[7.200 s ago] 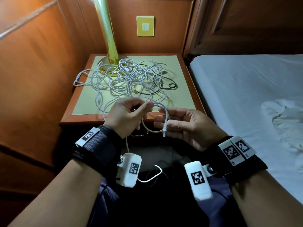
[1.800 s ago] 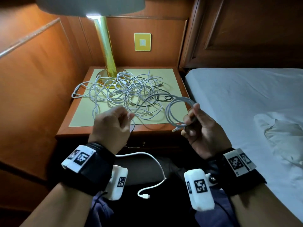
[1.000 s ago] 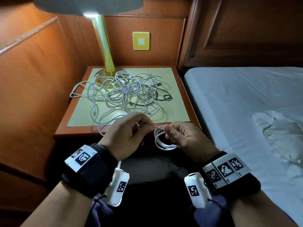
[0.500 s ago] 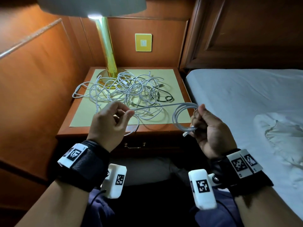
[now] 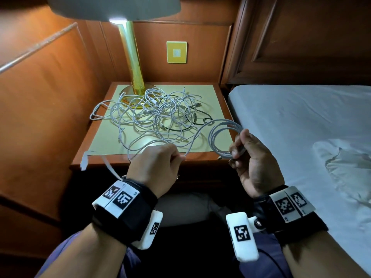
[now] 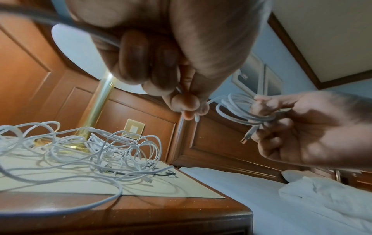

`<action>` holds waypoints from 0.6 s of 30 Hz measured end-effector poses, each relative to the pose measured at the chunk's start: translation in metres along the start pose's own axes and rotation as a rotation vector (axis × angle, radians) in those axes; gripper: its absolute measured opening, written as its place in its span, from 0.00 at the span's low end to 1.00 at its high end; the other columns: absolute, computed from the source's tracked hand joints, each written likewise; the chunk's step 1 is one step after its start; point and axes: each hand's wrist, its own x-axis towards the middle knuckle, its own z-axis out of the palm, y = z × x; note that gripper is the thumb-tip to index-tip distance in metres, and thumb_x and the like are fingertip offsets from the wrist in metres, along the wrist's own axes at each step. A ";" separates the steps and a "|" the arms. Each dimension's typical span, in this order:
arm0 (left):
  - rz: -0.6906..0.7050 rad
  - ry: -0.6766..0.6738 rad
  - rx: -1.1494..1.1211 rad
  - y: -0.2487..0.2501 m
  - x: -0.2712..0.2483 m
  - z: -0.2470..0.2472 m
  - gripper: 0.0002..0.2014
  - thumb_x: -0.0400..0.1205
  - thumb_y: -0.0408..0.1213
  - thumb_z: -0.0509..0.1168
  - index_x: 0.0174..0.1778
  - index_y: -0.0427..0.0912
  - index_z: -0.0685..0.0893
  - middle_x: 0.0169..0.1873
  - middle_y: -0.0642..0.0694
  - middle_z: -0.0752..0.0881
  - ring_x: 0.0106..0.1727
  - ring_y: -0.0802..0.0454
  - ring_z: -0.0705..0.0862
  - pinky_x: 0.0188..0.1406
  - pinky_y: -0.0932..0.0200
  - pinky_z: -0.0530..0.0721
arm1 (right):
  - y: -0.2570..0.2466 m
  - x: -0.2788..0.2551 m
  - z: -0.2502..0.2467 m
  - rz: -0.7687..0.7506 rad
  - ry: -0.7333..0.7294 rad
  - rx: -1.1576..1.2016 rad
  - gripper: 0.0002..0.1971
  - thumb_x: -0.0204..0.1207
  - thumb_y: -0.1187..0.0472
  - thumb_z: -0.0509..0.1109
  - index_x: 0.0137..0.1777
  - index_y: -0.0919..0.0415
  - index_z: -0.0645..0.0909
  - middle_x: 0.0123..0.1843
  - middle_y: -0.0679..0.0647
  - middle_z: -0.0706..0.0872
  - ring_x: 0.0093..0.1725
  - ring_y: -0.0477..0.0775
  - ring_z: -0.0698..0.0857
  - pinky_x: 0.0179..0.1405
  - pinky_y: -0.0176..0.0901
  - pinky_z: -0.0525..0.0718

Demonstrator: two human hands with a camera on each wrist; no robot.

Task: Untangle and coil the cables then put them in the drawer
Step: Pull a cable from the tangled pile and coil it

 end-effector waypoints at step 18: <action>0.284 -0.078 -0.310 0.040 -0.009 -0.015 0.11 0.82 0.45 0.71 0.38 0.43 0.88 0.27 0.52 0.84 0.29 0.55 0.79 0.31 0.74 0.73 | 0.012 -0.019 0.012 -0.398 -0.039 -0.380 0.17 0.86 0.53 0.64 0.41 0.65 0.80 0.37 0.57 0.92 0.24 0.47 0.77 0.29 0.36 0.72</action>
